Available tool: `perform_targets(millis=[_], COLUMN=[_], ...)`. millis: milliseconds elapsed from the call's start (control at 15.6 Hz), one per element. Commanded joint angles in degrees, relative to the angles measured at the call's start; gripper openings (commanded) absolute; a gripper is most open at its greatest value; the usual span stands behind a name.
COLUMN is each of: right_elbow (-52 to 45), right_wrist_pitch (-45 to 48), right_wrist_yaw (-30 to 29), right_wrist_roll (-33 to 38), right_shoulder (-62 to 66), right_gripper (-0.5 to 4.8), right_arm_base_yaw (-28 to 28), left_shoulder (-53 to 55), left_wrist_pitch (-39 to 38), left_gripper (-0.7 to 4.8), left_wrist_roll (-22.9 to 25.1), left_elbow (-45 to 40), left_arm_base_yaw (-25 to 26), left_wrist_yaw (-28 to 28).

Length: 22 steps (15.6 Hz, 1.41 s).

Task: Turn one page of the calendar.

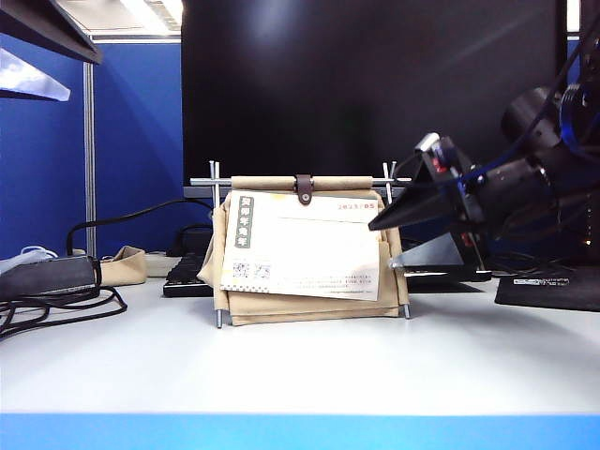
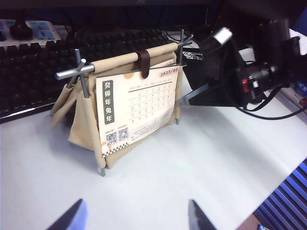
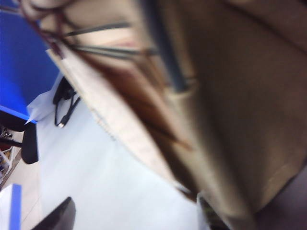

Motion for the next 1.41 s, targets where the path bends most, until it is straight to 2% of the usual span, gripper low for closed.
perform_targets(millis=[64,514,642,1156,1413], right_elbow=[1.5,3.0,3.0,3.0,3.0], right_wrist_pitch=[2.1,2.9,3.1,6.6,6.2], right_wrist_yaw=[1.9,1.6,-0.7,-3.2,-5.9], right_wrist_roll=[0.3,0.4,1.3,2.6,3.0], right_shoulder=[1.3,2.8,5.0,6.4,6.4], right_gripper=[3.24,3.24,3.23,3.23,2.99], right_arm_base_yaw=[0.0,0.2,0.5,2.4,2.4], left_shoulder=[-0.1,-0.1,-0.1,-0.1,-0.1], left_wrist_pitch=[0.4,0.4,0.4,0.4,0.4], left_gripper=[2.79,2.79,2.79,2.79,2.79], left_wrist_roll=[0.2,0.2,0.2,0.1,0.1], left_elbow=[0.1,0.1,0.1,0.1,0.1], left_arm_base_yaw=[0.0,0.0,0.0,0.0,0.0], left_wrist_yaw=[0.1,-1.1,-1.2,-1.2,-1.2])
